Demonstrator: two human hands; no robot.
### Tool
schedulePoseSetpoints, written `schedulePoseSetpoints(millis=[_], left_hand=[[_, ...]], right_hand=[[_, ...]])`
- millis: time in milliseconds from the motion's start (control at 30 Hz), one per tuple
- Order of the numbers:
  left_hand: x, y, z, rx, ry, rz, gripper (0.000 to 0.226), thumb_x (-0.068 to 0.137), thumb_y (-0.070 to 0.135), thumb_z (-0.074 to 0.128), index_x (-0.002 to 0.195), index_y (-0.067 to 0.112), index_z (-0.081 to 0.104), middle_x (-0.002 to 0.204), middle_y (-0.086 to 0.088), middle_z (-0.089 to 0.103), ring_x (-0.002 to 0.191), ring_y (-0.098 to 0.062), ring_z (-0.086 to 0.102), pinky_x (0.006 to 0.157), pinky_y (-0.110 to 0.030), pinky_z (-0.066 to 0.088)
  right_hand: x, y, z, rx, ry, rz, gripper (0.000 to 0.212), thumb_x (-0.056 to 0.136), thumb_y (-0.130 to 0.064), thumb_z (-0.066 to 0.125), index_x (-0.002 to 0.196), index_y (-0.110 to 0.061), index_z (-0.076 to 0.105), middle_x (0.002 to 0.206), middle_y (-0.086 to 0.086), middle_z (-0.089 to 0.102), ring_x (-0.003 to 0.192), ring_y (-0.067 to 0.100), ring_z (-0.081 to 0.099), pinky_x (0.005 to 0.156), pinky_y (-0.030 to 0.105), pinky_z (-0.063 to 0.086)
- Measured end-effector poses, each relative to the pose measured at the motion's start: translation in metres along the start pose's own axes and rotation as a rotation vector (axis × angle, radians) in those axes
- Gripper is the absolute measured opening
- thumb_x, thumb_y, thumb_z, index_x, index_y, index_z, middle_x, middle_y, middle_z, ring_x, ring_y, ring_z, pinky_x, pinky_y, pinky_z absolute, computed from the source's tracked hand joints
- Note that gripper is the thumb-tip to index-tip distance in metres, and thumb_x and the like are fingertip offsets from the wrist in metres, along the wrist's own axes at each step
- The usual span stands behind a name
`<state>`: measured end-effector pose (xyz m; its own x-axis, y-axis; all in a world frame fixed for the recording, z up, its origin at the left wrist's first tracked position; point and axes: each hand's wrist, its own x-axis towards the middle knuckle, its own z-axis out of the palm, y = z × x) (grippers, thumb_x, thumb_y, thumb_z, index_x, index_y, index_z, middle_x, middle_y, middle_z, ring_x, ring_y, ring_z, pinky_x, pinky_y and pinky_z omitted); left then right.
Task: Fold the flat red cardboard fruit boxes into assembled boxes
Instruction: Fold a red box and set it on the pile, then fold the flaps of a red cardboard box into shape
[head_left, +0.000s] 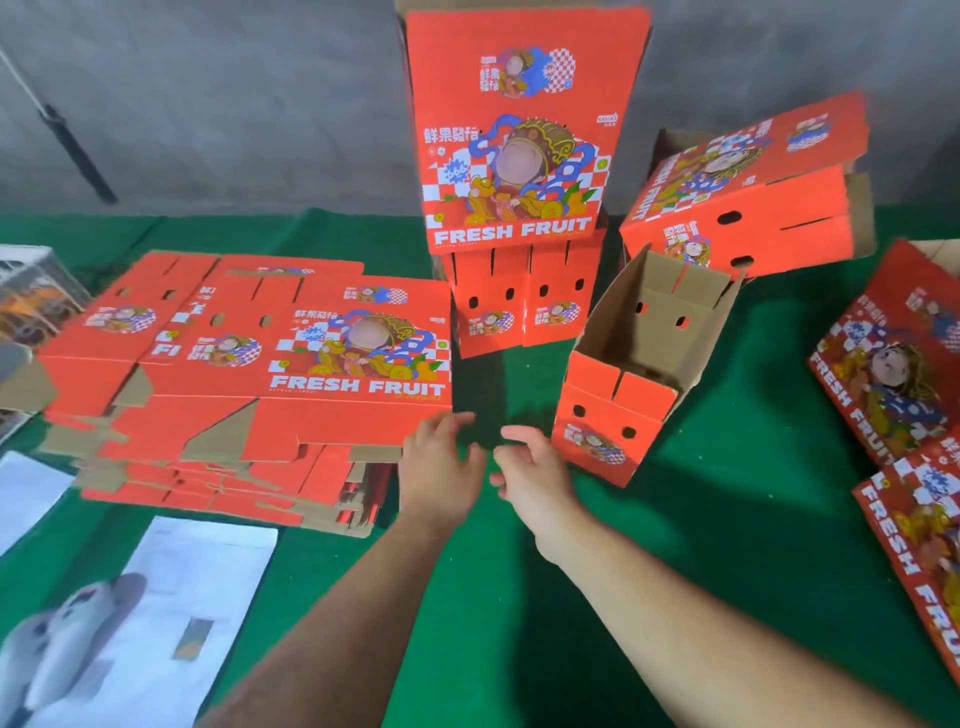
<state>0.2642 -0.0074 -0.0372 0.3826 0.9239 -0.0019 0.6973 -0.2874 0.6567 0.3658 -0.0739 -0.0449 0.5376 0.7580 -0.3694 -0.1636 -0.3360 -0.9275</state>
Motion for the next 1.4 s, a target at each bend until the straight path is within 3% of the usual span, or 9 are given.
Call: schedulePoseSetpoints(millis=[133,333,500,600,767,900,1100,1300,1400], left_hand=[[-0.006,-0.058,-0.033,0.583,-0.314,-0.119,0.094,0.092,0.023,0.054,0.166,0.032,-0.003,0.174,0.002,-0.006,0.160,-0.033,-0.006,0.129,-0.052,-0.005],[-0.040,-0.086,-0.046,0.655,-0.476,0.016,0.097,0.099,0.031,0.049,0.161,0.030,-0.026,0.174,0.005,-0.008,0.160,-0.029,-0.007,0.128,-0.047,-0.010],[-0.058,-0.113,-0.060,0.418,-0.506,0.058,0.088,0.102,0.040,0.053,0.167,0.024,-0.004,0.174,-0.001,0.013,0.158,-0.032,0.013,0.129,-0.047,0.012],[-0.071,-0.130,-0.063,0.256,-0.289,0.140,0.076,0.099,0.034,0.059,0.164,0.025,0.022,0.167,0.001,0.030,0.151,-0.027,0.026,0.123,-0.038,0.023],[-0.081,-0.147,-0.087,0.083,0.139,0.166,0.064,0.089,0.023,0.070,0.149,0.030,0.050,0.138,0.002,0.054,0.127,-0.029,0.042,0.109,-0.041,0.031],[-0.088,-0.155,-0.104,-0.167,0.505,0.099,0.042,0.087,0.026,0.063,0.129,0.025,0.061,0.115,0.008,0.058,0.113,-0.025,0.052,0.094,-0.040,0.040],[-0.084,-0.168,-0.116,-0.429,0.306,-0.159,0.063,0.094,0.015,0.069,0.151,0.012,0.043,0.135,-0.006,0.049,0.136,-0.033,0.045,0.115,-0.055,0.037],[-0.088,-0.175,-0.136,-0.116,0.456,-0.203,0.074,0.081,0.034,0.067,0.150,0.015,0.049,0.141,-0.024,0.047,0.129,-0.044,0.041,0.108,-0.055,0.033],[-0.085,-0.192,-0.146,0.008,0.285,-0.276,0.098,0.085,0.033,0.081,0.164,0.023,0.024,0.162,-0.023,0.027,0.147,-0.044,0.029,0.119,-0.055,0.028]], right_hand=[[-0.012,0.004,0.037,-0.058,-0.091,0.080,0.037,0.101,-0.018,0.054,0.137,-0.027,0.055,0.112,-0.004,0.064,0.085,0.016,0.067,0.073,0.029,0.055],[-0.009,0.006,0.064,-0.090,-0.070,0.293,0.066,0.099,-0.029,0.063,0.158,-0.027,0.033,0.111,0.002,0.060,0.101,0.021,0.061,0.100,0.042,0.057],[0.015,-0.003,0.078,0.178,0.033,0.400,0.067,0.099,-0.030,0.072,0.156,-0.022,0.038,0.143,0.009,0.056,0.112,0.023,0.066,0.092,0.033,0.056],[0.017,-0.006,0.088,0.282,0.105,0.381,0.007,0.100,-0.019,0.071,0.104,-0.019,0.065,0.127,0.009,0.069,0.092,0.018,0.068,0.079,0.030,0.054],[-0.012,0.005,0.065,0.558,0.097,0.329,0.017,0.105,-0.001,0.050,0.118,-0.003,0.061,0.115,0.021,0.074,0.097,0.030,0.075,0.086,0.036,0.058],[-0.042,0.014,0.030,0.676,0.236,0.240,0.021,0.104,0.006,0.045,0.113,-0.003,0.062,0.099,0.020,0.077,0.077,0.022,0.079,0.065,0.026,0.061],[-0.063,0.009,0.038,0.692,0.159,0.320,0.025,0.095,-0.011,0.074,0.118,-0.007,0.063,0.108,0.013,0.073,0.100,0.022,0.072,0.067,0.027,0.061],[-0.064,0.011,0.023,0.535,0.206,0.308,0.018,0.099,0.001,0.061,0.114,-0.007,0.067,0.083,0.005,0.072,0.074,0.015,0.062,0.057,0.023,0.056],[-0.075,0.018,-0.011,0.508,0.231,0.288,0.018,0.097,-0.002,0.061,0.111,-0.008,0.070,0.081,0.002,0.067,0.066,0.012,0.056,0.053,0.021,0.051]])
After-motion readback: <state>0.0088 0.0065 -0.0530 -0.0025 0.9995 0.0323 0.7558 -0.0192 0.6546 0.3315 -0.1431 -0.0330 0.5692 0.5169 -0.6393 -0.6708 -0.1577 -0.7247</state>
